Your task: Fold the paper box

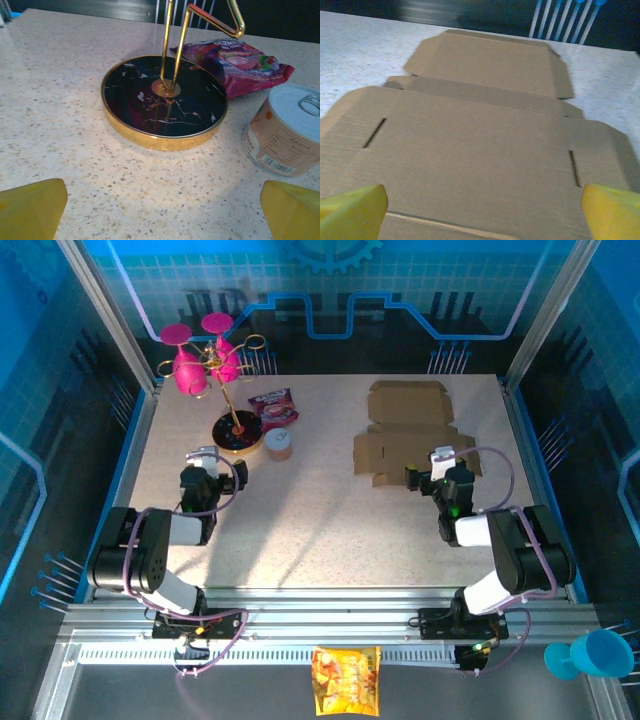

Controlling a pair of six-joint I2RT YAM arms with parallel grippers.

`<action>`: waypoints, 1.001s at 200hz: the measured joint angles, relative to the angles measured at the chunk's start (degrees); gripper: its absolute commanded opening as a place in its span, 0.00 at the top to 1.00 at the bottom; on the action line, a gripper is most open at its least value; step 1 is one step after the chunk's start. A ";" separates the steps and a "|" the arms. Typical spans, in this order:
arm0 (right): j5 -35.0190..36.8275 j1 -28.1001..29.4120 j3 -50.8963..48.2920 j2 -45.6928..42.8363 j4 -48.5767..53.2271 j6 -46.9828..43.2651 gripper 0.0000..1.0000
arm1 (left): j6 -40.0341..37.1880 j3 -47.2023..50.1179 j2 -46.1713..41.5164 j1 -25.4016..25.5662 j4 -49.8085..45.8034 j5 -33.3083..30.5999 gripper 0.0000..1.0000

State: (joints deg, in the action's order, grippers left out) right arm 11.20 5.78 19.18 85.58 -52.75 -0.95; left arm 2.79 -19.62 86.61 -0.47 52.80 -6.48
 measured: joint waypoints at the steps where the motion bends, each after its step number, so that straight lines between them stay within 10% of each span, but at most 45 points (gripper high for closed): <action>1: 0.31 0.07 -0.13 -0.24 0.07 0.02 0.00 | 0.00 0.17 -0.31 0.11 -0.02 -0.37 0.01; 33: 11.87 7.32 2.32 -20.90 15.52 1.18 0.00 | -0.46 2.67 -16.85 5.70 -6.23 -11.37 0.01; 64: 6.99 3.23 33.99 -27.67 46.95 20.46 0.00 | 14.60 -17.68 -28.68 8.48 -37.97 -20.24 0.01; 86: -0.70 -3.67 40.70 -30.73 57.64 33.24 0.28 | 29.14 -31.06 -28.63 2.27 -49.68 -13.03 0.04; 111: -6.14 -4.70 38.38 -29.88 70.99 43.87 0.30 | 39.93 -33.59 -25.38 2.67 -56.87 -3.37 0.16; 200: -21.33 -7.04 3.21 -17.77 47.32 71.73 0.37 | 55.65 -21.64 -21.73 26.23 -59.74 13.22 0.29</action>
State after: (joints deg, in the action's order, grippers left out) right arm -10.13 -1.26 22.39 67.81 -5.43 70.78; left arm 58.43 -41.25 64.88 25.76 -6.94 6.74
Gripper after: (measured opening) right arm 0.642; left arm 0.716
